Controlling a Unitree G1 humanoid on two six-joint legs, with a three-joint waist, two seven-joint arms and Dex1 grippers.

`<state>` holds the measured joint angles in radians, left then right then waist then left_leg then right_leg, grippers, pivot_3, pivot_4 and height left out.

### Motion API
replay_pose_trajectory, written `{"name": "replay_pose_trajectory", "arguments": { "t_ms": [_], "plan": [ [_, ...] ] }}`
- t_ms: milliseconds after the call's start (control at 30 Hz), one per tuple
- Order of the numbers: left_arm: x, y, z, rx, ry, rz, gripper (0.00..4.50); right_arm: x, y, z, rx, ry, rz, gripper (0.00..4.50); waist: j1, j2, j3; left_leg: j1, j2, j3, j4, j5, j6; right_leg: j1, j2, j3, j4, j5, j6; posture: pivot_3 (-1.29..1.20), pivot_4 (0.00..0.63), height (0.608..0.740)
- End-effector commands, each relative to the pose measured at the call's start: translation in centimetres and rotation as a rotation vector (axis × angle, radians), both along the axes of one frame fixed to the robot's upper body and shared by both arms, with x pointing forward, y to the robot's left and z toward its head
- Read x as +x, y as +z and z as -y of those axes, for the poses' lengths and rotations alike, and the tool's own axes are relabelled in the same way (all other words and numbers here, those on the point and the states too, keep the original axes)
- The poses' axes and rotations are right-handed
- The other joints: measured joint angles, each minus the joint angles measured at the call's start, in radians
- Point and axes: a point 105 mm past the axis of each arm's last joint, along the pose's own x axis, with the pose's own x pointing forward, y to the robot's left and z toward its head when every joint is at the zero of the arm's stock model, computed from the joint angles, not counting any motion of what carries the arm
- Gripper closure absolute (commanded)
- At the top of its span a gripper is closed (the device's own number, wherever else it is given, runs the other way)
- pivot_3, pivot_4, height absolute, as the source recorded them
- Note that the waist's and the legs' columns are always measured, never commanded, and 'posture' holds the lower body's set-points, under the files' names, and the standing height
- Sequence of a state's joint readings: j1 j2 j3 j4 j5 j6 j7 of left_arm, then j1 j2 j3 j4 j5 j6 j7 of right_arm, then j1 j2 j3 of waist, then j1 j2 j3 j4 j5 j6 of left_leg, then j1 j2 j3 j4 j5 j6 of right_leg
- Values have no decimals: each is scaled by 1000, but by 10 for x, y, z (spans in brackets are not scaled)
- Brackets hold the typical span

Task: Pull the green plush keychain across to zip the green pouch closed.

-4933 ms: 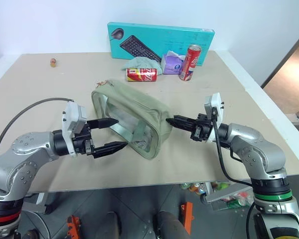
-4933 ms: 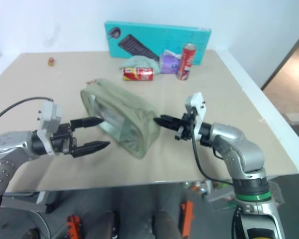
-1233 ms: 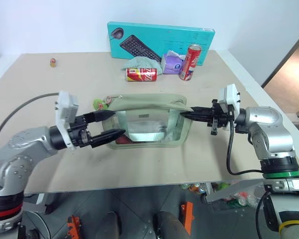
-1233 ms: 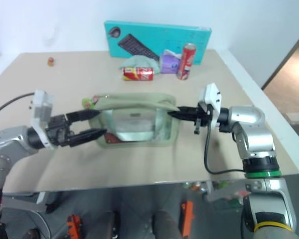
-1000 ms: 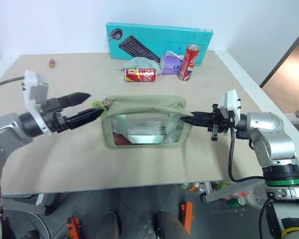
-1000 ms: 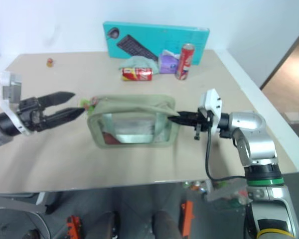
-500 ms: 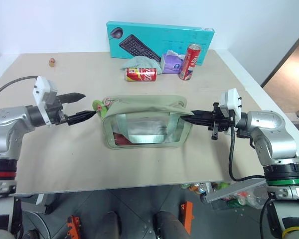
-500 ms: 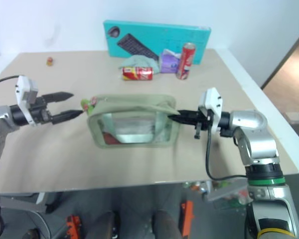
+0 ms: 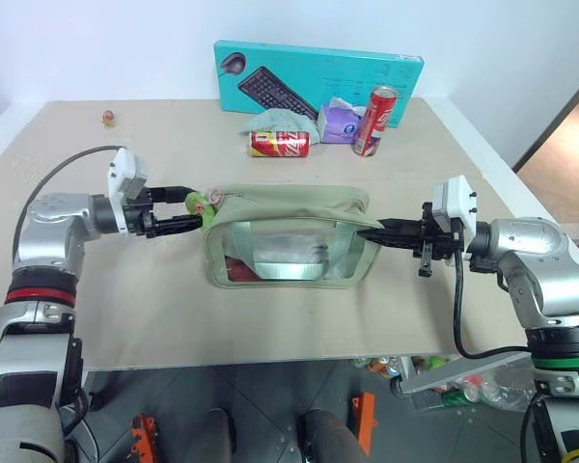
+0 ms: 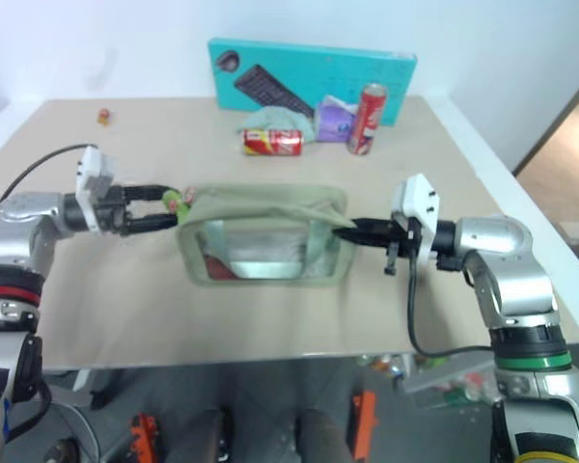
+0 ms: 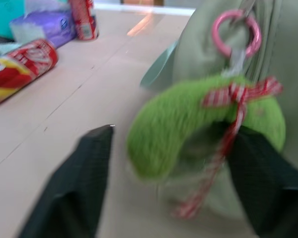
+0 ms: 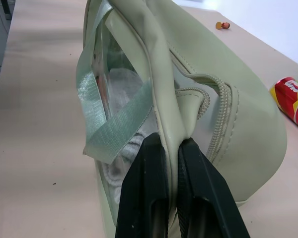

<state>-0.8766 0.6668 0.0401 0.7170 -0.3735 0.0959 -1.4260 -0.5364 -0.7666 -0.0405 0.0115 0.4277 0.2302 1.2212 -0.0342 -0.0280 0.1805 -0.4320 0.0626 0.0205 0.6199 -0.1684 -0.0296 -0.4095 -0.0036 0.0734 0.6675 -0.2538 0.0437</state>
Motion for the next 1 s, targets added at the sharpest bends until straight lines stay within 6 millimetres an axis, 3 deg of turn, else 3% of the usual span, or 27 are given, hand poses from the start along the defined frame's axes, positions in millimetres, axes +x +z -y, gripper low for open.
{"name": "replay_pose_trajectory", "arguments": {
  "t_ms": [33, 200, 233, 467, 600, 867, 1000],
  "plan": [
    [1, 20, -3, -49, -1, 43, 2656, -3, 11, 7, -13, -20, 45, 4500, 0, 0, 0, 0, 0, 0, 0, 0, 0, 0, 0, 0, 0, 0, 0, 0, 150, 740],
    [-2, 26, -3, -70, -12, 36, 4326, -2, 8, 7, -22, -21, 39, 4500, 1, 0, 0, 0, 0, 0, 0, 0, 0, 0, 0, 0, 0, 0, 0, 0, 150, 740],
    [-3, 28, -4, -73, -14, 35, 4476, -2, 7, 8, -23, -22, 38, 4500, 1, 0, 0, 0, 0, 0, 0, 0, 0, 0, 0, 0, 0, 0, 0, 0, 150, 740],
    [-21, 46, -6, -85, -41, 43, 4476, 1, 5, 7, -22, -22, 34, 4500, -2, 0, 0, 0, 0, 0, 0, 0, 0, 0, 0, 0, 0, 0, 0, 0, 150, 740],
    [-37, 71, -2, -142, -59, 61, 4476, 1, 2, 8, -25, -17, 27, 4500, -6, 0, 0, 0, 0, -1, 0, 0, 0, 0, 0, 0, 1, 0, 0, 0, 150, 740],
    [-39, 42, -6, 42, 8, 70, 4476, 6, 2, 6, -29, -5, 27, 4500, -8, 1, 0, 2, 0, -1, 0, 0, 0, 2, 0, -1, 1, 0, 0, 0, 150, 740],
    [-40, 45, 1, 3, -5, 83, 4476, 7, 2, 7, -31, -3, 28, 4500, -6, 0, 0, 1, 0, -1, 2, 1, 0, 2, 0, -1, 1, 1, 1, 0, 150, 740]
  ]
}}
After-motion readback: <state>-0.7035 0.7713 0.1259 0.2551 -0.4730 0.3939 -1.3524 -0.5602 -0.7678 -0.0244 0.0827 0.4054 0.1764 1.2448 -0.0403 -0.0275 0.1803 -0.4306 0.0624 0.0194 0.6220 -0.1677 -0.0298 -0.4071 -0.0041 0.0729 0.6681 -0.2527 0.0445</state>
